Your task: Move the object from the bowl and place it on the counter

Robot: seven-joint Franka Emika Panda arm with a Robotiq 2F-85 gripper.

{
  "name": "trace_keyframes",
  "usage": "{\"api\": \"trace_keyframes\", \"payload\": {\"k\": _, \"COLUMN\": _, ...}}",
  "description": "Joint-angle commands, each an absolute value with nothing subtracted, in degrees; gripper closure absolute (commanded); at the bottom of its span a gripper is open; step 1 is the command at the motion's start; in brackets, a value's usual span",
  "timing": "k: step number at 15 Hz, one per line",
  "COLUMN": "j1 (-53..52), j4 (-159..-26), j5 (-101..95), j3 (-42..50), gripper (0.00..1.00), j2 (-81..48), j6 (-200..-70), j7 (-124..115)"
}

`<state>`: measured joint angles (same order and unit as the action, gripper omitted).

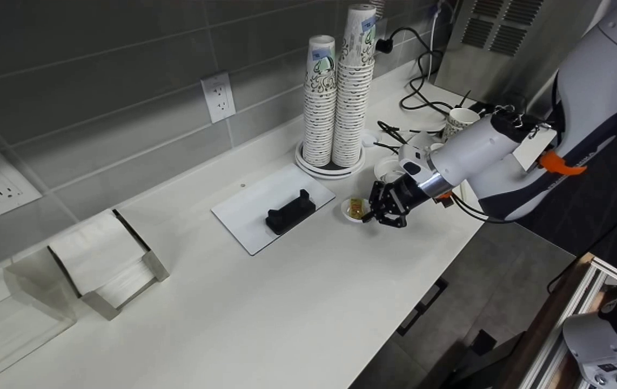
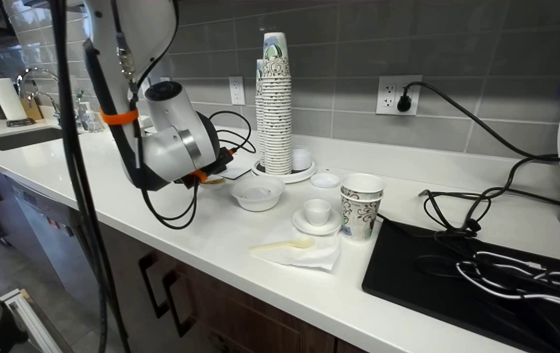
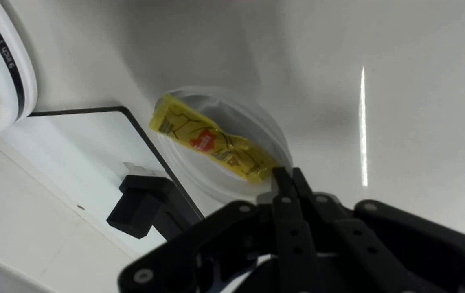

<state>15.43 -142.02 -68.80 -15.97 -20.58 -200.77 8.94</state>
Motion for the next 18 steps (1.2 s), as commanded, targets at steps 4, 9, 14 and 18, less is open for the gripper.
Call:
{"api": "trace_keyframes", "payload": {"k": 4, "j1": 16.89, "j4": -137.88, "j5": -73.27, "j3": -17.81, "gripper": 0.53, "j2": -21.94, "j6": -200.04, "j7": 7.52}}
{"api": "trace_keyframes", "payload": {"k": 9, "j1": 18.63, "j4": -143.48, "j5": -70.78, "j3": -22.4, "gripper": 0.17, "j2": -14.1, "j6": -195.37, "j7": -5.92}}
{"api": "trace_keyframes", "payload": {"k": 14, "j1": 19.77, "j4": -150.8, "j5": -67.71, "j3": -25.57, "gripper": 0.0, "j2": -0.04, "j6": -192.13, "j7": -21.29}}
{"api": "trace_keyframes", "payload": {"k": 18, "j1": 19.27, "j4": -159.97, "j5": -67.9, "j3": -24.99, "gripper": 0.0, "j2": 11.32, "j6": -187.26, "j7": -29.46}}
